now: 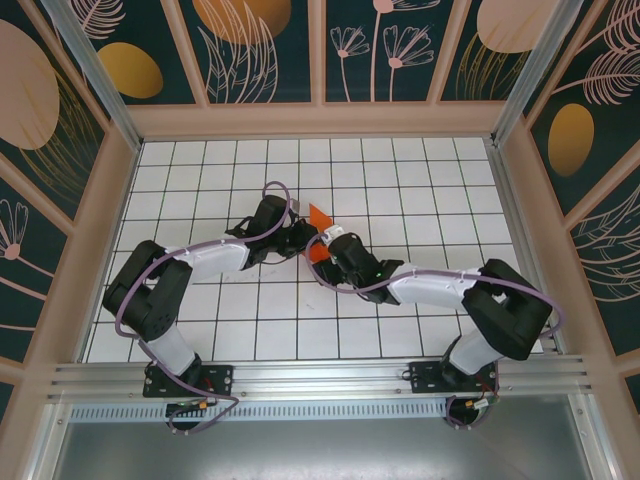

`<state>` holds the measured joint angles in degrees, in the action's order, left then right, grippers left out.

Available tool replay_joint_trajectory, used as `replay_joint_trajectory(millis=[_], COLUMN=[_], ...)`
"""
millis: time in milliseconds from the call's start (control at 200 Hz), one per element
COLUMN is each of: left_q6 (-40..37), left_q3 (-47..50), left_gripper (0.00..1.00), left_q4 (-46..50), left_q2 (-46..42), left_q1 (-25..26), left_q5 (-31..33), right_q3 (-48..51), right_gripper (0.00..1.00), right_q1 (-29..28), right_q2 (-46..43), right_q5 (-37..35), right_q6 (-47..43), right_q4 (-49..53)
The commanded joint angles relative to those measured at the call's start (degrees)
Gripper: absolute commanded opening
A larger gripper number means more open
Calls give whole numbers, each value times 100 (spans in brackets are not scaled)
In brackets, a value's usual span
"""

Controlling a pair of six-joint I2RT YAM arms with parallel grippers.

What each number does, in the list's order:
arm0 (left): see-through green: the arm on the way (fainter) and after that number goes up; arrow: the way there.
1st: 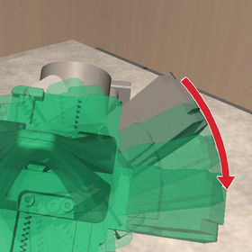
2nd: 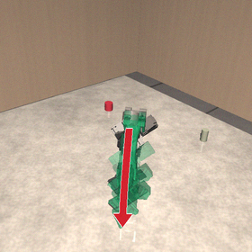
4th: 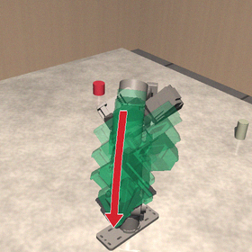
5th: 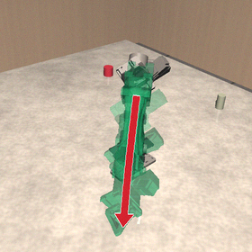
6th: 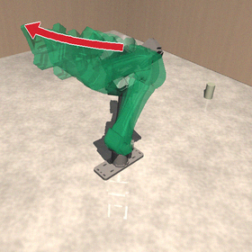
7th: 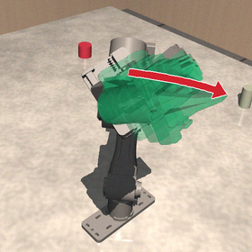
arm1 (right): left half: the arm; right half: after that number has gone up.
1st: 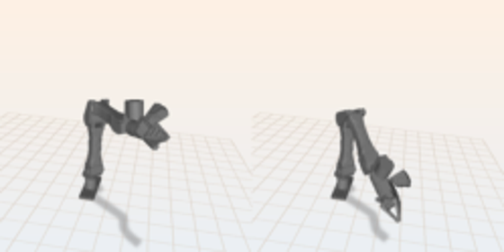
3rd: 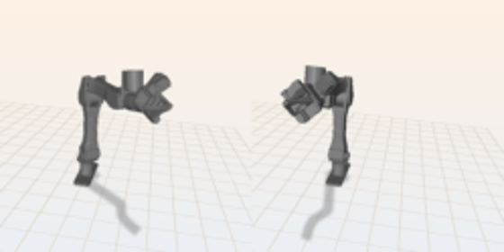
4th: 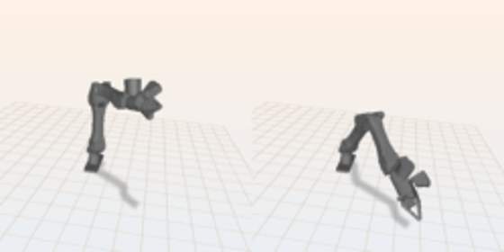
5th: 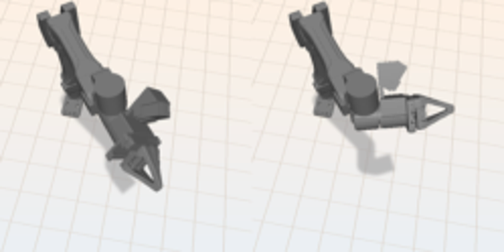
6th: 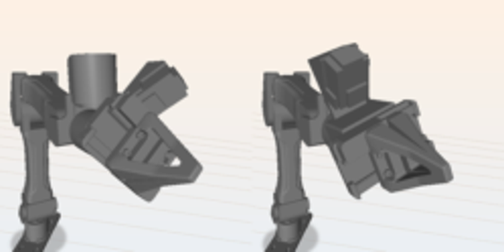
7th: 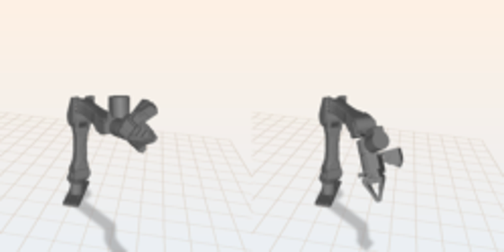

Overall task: Fold a paper plane with a square sheet of paper (fold left side to right side)
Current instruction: Fourth fold the wing at the center of the table.

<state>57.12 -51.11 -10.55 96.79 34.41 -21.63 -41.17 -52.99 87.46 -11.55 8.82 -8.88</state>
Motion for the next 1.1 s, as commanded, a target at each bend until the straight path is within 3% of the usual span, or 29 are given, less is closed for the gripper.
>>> replay_joint_trajectory(millis=[0, 325, 691, 821, 1096], left_q6=[1, -7, -25, -89, -331], left_q3=[6, 11, 42, 45, -40], left_gripper=[14, 14, 16, 22, 36], left_q4=[-100, -102, -98, -30, 385], left_q2=[37, 67, 88, -5, -407], left_q1=[-9, -6, -12, -12, -82], left_q5=[-41, -87, -69, -19, 219], right_q3=[-138, -69, -38, 18, 129], right_gripper=[68, 61, 39, 31, 26], right_q1=[-40, -18, 26, 35, 50], right_q2=[139, 342, 487, 520, 629], right_q5=[-41, -93, -14, 44, 109], right_q6=[-84, -40, -7, 10, 45], right_q4=[-172, -324, -330, -351, -412])
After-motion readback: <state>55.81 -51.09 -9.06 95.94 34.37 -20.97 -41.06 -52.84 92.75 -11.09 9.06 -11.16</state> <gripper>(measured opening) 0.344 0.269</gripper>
